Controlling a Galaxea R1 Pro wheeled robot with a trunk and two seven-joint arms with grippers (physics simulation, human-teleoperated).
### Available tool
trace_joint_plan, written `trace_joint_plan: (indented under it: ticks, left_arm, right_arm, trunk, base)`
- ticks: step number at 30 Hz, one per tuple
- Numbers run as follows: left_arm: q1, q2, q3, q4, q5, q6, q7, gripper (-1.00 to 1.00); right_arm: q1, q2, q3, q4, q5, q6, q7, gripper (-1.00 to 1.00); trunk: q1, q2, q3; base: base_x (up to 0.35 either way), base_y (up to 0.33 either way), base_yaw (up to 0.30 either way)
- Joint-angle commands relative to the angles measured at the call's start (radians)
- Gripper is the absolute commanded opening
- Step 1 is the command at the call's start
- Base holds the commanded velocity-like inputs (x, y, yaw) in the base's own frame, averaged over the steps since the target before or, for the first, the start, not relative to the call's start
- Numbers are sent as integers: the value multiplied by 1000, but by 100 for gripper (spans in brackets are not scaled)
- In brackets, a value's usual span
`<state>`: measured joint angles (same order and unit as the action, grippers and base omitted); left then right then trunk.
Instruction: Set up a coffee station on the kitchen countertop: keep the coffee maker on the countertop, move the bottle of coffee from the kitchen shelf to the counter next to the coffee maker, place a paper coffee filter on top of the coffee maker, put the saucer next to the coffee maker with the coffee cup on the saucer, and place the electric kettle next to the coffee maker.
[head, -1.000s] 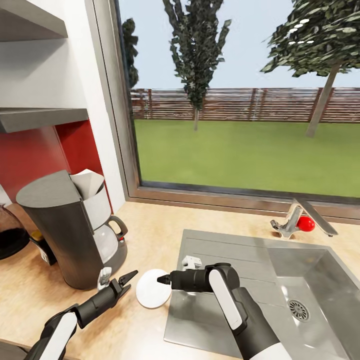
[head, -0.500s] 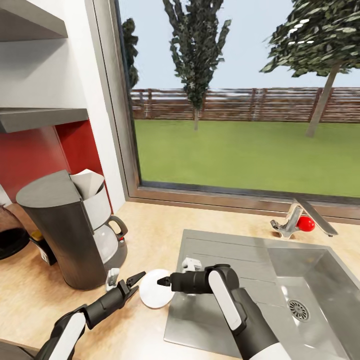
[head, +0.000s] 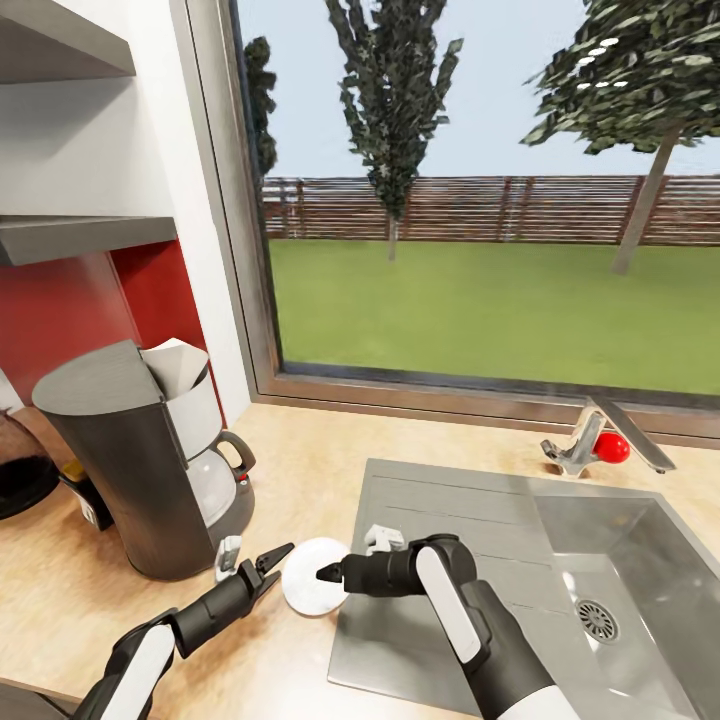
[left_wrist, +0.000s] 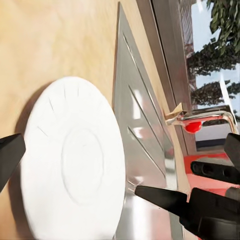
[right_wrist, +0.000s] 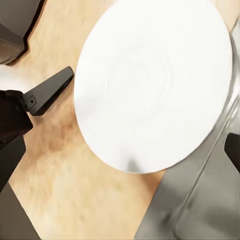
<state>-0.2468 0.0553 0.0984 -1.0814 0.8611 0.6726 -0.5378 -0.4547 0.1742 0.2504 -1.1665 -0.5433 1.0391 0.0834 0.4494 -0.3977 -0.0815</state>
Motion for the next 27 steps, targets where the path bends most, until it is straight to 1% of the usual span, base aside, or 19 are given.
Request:
trace_joint_plan:
  ticks: [1, 10, 19, 27]
  left_arm:
    - [-1, 0, 1, 0, 4, 7, -1, 100]
    - [-2, -3, 1, 0, 5, 7, -1, 100]
    - [-2, -24, 1, 0, 4, 7, -2, 100]
    - [-2, -29, 1, 0, 5, 7, -2, 100]
  right_arm:
    - [-1, 0, -1, 5, 9, 4, 9, 100]
    - [-1, 0, -2, 15, 9, 4, 8, 100]
    - [-1, 0, -2, 16, 10, 4, 8, 100]
    - [-1, 0, -3, 15, 9, 3, 8, 100]
  trunk:
    - [1, -2, -2]
    - [1, -2, -2]
    - [1, -2, -2]
    - [1, -2, -2]
  base:
    - [0, 0, 0]
    - [0, 0, 0]
    - [0, 0, 0]
    - [0, 0, 0]
